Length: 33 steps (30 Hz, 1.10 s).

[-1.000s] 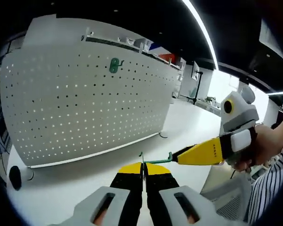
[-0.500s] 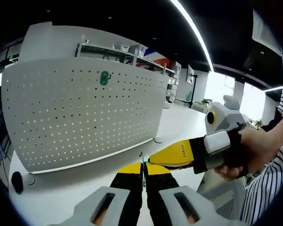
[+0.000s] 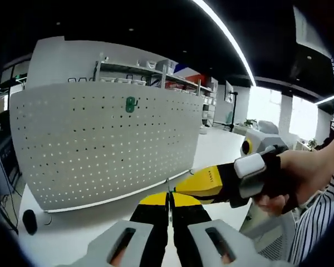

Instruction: Insert the hook assembly into the mounting plate slot until the hook locks in place.

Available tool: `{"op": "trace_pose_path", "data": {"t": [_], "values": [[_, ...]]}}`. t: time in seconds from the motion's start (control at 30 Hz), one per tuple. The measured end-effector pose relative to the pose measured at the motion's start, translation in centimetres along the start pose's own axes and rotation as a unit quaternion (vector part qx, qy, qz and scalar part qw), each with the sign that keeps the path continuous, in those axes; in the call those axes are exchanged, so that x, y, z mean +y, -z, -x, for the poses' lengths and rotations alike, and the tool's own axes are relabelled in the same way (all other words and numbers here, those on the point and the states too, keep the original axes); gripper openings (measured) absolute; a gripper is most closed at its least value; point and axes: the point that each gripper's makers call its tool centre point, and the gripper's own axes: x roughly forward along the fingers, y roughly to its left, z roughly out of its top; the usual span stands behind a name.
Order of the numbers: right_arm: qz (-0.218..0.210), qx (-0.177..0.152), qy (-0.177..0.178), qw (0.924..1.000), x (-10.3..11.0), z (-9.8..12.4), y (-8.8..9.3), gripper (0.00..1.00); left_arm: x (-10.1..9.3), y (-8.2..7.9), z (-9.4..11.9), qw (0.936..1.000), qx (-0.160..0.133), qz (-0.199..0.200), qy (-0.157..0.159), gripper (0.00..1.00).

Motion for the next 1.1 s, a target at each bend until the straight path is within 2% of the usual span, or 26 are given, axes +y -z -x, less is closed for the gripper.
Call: {"op": "trace_pose_path", "data": {"t": [0.3,0.33,0.4,0.5,0.63,0.67,0.77,0.87,1.0,1.1], "values": [[-0.003,0.01,0.0,1.0,0.3,-0.5,0.4,0.01,0.6,0.0,0.3,0.9999,-0.006,-0.001,-0.016,0.01],[0.003,0.01,0.0,1.0,0.4,-0.5,0.4,0.01,0.7,0.0,0.4,0.9998,-0.007,0.0,-0.016,0.01],[0.048,0.014,-0.005,0.9988,0.5,-0.7,0.6,0.0,0.9,0.0,0.5,0.9998,-0.001,-0.012,-0.015,0.01],[0.051,0.022,-0.011,0.9984,1.1,-0.9,0.7,0.0,0.9,-0.2,0.9,0.9994,0.003,-0.033,-0.012,0.02],[0.103,0.029,-0.019,0.9941,1.8,-1.1,0.6,0.0,1.2,-0.5,1.0,0.9992,-0.004,-0.038,-0.01,0.03],[0.121,0.04,-0.021,0.9917,2.0,-1.2,0.8,0.0,1.2,-0.5,1.0,0.9992,-0.005,-0.038,-0.011,0.03],[0.156,0.038,-0.028,0.9866,2.7,-1.2,0.7,0.0,1.4,-0.9,1.2,0.9993,-0.02,-0.029,-0.012,0.03],[0.179,0.052,-0.026,0.982,2.6,-1.2,0.8,0.0,1.8,-0.8,1.3,0.9995,-0.023,-0.014,-0.014,0.09],[0.241,0.068,-0.031,0.9676,3.0,-1.1,1.1,0.0,2.0,-0.8,1.9,0.9995,-0.029,-0.002,-0.014,0.15],[0.3,0.07,-0.033,0.9506,3.5,-1.0,1.1,0.0,2.0,-0.8,2.1,0.9992,-0.033,0.017,-0.011,0.25]]}}
